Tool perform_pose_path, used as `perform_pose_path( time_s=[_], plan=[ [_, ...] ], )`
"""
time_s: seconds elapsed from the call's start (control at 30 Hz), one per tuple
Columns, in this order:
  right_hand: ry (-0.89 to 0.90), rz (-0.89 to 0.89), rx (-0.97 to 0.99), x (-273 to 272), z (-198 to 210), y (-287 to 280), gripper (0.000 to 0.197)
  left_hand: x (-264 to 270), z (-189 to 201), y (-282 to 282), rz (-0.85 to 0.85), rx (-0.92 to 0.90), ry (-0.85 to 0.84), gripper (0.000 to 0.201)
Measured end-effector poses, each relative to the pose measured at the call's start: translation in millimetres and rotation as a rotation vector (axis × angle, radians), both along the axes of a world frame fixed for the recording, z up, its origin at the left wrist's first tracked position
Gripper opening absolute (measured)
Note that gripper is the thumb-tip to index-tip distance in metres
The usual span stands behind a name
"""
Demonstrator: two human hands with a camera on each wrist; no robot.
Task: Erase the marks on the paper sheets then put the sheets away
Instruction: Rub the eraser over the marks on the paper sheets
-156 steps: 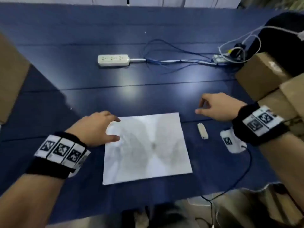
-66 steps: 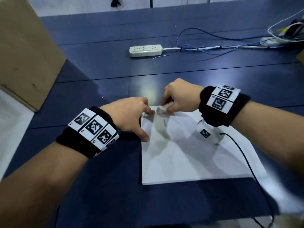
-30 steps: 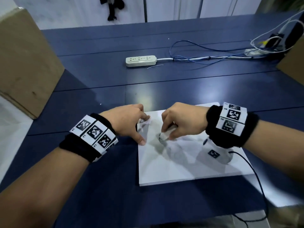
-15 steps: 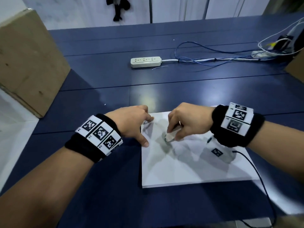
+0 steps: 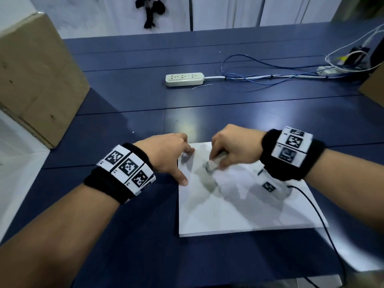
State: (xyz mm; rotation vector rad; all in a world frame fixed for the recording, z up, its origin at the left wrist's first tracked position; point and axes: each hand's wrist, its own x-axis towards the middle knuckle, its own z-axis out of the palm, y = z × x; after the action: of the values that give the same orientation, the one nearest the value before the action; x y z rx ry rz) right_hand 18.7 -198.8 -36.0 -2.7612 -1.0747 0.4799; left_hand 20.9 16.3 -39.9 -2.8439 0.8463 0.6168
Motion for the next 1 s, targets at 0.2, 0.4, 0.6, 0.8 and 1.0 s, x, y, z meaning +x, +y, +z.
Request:
perform_pose_path(
  time_s=[0.2,0.4,0.6,0.8,1.0],
  plan=[
    [-0.112,-0.081,0.015,17,-1,-1,0.026,-2,0,0,0.012,-0.007,-0.003,0.086],
    [0.042,0.089,-0.028,-6,4,-4,0.028,-1,-1,0,0.008,-0.016,0.000,0.087],
    [-0.094,-0.073,-0.021,19,1,-4,0.025,1,-2,0,-0.007,-0.016,-0.002,0.087],
    [0.031,0.083,-0.079,-11,5,-2,0.026,3,-3,0,-0.016,-0.009,-0.003,0.091],
    [-0.086,-0.085,-0.062,22,2,-2,0.030,2,-1,0,0.004,-0.014,0.011,0.087]
  ],
)
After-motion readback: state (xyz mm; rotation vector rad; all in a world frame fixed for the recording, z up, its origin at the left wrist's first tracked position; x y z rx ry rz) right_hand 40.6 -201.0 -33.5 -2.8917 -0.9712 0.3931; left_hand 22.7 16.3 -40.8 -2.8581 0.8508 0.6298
